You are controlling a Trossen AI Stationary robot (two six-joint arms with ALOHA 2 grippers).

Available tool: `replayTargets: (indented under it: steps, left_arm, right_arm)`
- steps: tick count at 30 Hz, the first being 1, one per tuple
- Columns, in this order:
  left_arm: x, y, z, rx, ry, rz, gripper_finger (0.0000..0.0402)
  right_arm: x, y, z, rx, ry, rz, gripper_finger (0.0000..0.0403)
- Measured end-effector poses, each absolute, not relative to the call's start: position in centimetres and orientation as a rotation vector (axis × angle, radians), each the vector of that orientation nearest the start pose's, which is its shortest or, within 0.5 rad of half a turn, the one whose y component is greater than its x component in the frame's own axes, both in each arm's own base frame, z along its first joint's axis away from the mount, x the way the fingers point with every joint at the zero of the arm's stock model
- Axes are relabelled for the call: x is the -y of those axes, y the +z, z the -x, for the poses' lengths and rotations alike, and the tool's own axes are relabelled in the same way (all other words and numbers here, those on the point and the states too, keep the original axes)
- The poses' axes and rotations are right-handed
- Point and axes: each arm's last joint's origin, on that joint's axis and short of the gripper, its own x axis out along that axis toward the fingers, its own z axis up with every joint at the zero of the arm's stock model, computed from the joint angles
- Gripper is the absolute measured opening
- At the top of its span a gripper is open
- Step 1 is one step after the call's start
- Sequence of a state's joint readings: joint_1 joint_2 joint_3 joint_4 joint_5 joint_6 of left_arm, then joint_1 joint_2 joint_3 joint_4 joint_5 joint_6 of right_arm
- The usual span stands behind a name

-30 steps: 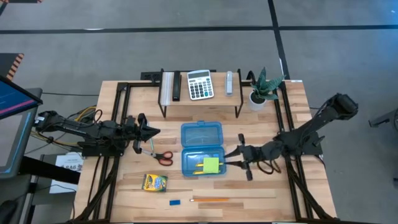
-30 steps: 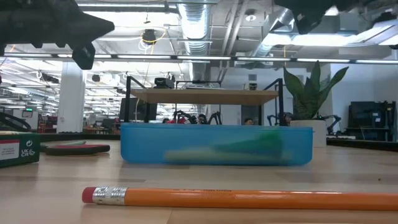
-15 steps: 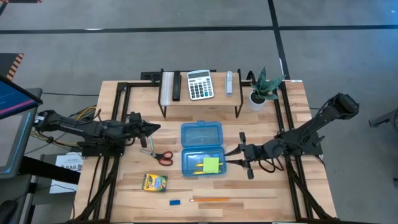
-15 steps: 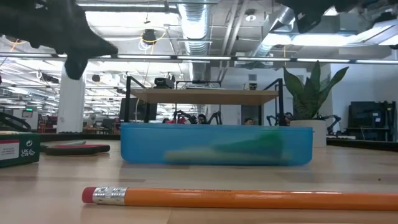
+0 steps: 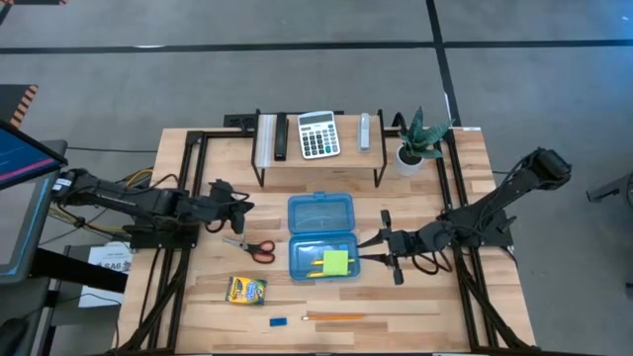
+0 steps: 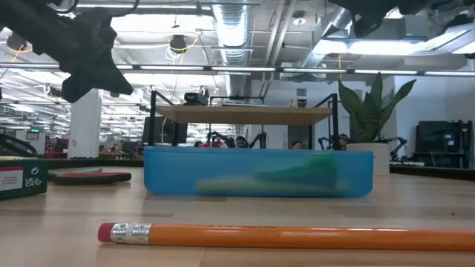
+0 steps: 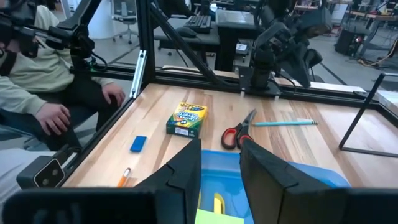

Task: Pack school essentials
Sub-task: Put the blue pencil into the blue supply box

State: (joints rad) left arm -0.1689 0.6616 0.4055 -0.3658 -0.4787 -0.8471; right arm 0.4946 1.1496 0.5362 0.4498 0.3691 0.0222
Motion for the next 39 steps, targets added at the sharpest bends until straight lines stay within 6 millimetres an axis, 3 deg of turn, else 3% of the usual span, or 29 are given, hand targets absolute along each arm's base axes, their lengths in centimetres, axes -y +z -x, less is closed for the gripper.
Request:
replayTargets:
  steps: [5,14,19,39]
  left_arm:
    - [1.0,20.0,-13.8,-0.526,0.582,0.625,0.0014]
    - [1.0,18.0,-13.3,-0.693,0.751,0.77,0.0109]
    - [1.0,17.2,-13.2,-0.75,0.836,0.802,0.0142]
    - [1.3,14.4,-14.4,-0.852,1.053,0.877,0.0161]
  right_arm:
    - [-10.3,23.7,-21.7,-0.149,0.119,0.067,0.0128]
    - [-9.1,23.7,-22.3,-0.151,0.067,0.068,0.0128]
    - [-8.7,23.7,-22.4,-0.151,0.05,0.069,0.0128]
    - [-8.8,23.7,-22.4,-0.152,0.053,0.078,0.0128]
